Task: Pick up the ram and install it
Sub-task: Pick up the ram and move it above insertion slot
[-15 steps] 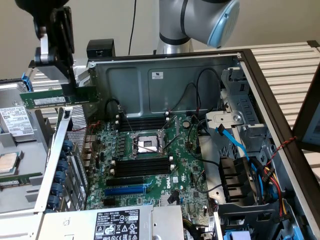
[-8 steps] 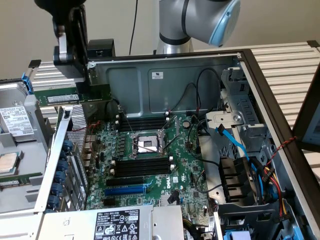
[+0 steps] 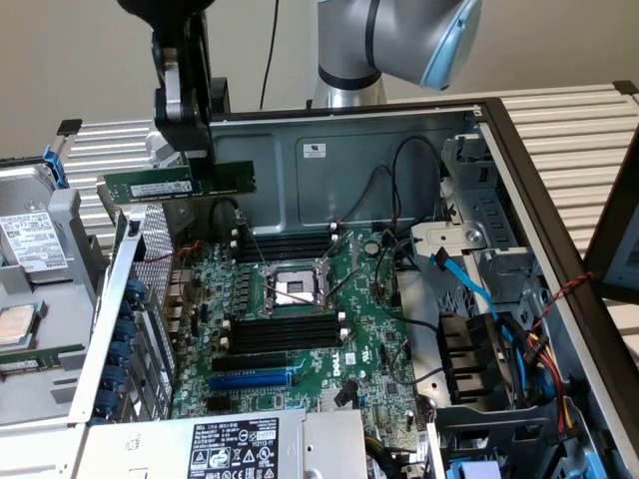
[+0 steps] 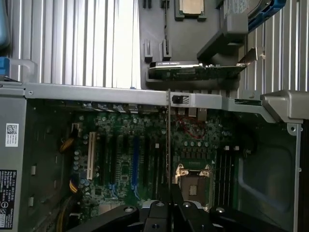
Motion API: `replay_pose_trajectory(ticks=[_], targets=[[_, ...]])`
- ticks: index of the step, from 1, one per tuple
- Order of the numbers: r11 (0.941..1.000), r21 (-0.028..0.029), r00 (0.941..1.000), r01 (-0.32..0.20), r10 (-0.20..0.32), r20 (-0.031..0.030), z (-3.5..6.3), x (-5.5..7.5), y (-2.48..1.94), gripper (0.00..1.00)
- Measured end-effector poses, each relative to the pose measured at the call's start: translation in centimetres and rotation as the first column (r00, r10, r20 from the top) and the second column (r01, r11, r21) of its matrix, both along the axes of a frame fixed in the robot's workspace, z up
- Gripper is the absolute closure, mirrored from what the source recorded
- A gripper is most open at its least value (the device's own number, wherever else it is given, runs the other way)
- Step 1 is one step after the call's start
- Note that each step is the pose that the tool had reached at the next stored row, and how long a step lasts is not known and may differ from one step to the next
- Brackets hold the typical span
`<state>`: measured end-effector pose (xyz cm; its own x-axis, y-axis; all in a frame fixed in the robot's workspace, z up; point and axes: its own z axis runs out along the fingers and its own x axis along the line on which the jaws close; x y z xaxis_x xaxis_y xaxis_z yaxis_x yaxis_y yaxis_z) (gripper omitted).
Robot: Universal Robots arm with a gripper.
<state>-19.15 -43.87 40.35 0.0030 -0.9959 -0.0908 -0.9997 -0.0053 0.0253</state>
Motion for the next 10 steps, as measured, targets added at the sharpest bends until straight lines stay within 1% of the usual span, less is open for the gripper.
replay_pose_trajectory(ticks=[5,6,8,10], targets=[[0.9999,0.0006,0.9999,0.016,-0.016,-0.0002,-0.01,0.28,0.00,0.87],[0.9998,0.0004,0.9998,0.021,-0.021,-0.0016,-0.01,0.30,0.00,0.87],[0.9997,0.0002,0.9996,0.026,-0.026,-0.0069,-0.04,0.36,0.00,0.87],[0.9996,-0.0001,0.9995,0.028,-0.028,-0.0151,-0.08,0.63,0.00,0.87]])
